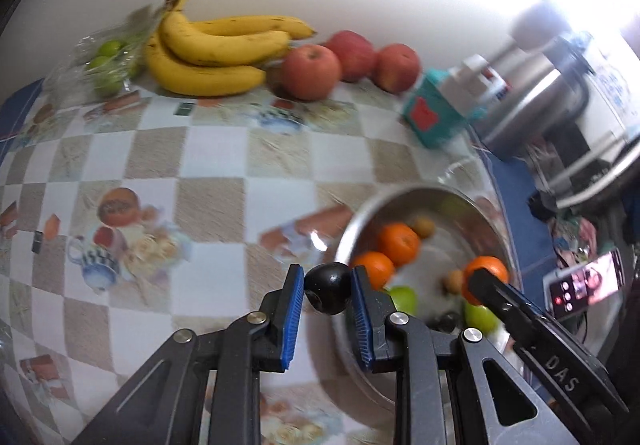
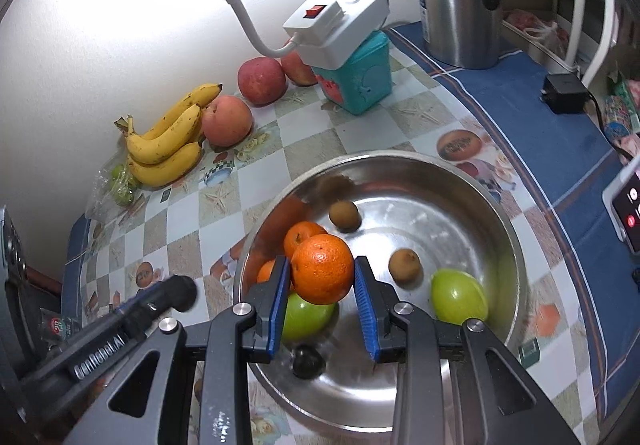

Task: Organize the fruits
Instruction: 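Carry the black plum over the plate with the left tool while the right tool lowers the mandarin, then lower the plum into the plate and open the left tool while the right tool releases the mandarin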

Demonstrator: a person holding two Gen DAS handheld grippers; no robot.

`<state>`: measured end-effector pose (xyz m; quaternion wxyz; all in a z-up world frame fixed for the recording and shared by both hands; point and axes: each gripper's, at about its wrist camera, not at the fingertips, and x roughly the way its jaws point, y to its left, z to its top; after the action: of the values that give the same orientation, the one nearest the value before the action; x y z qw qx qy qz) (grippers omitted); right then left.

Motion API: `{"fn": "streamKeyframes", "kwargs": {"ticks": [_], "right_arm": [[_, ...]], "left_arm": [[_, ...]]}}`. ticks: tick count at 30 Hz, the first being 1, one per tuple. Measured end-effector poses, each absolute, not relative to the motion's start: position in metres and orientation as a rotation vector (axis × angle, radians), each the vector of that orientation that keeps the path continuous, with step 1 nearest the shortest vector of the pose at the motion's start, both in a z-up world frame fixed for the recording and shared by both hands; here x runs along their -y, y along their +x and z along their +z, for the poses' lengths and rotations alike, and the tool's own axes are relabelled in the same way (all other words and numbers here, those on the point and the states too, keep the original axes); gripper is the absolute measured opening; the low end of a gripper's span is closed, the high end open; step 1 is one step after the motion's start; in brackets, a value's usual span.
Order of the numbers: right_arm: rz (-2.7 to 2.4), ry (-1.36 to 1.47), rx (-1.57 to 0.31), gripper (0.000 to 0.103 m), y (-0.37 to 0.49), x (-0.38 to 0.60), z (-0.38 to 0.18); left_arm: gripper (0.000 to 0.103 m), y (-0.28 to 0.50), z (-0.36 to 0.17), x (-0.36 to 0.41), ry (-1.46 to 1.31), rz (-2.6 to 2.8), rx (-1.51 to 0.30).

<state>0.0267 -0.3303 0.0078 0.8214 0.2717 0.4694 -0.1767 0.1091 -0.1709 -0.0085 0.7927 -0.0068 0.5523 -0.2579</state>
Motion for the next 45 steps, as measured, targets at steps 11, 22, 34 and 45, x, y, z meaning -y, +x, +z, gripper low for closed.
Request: {"fn": "streamKeyframes", "kwargs": {"ticks": [11,22,34,45], "right_arm": [[-0.427,0.59,-1.023,0.033,-0.009,0.328,0.0],[-0.394,0.569,-1.12,0.033,-0.008,0.312,-0.024],[-0.399,0.516,-1.188,0.034,0.0,0.302,-0.038],[-0.416,0.487,-1.213,0.034,0.003,0.301,-0.039]], "left_arm": [[0.026,0.092,-0.018,0.193,0.046,-0.599,-1.199],[0.026,0.095,-0.035,0.202,0.032,-0.615,-1.254],[0.029,0.094,-0.035,0.196,0.011,-0.614,-1.275],[0.058,0.096,-0.03,0.179,-0.048,-0.599,-1.277]]}}
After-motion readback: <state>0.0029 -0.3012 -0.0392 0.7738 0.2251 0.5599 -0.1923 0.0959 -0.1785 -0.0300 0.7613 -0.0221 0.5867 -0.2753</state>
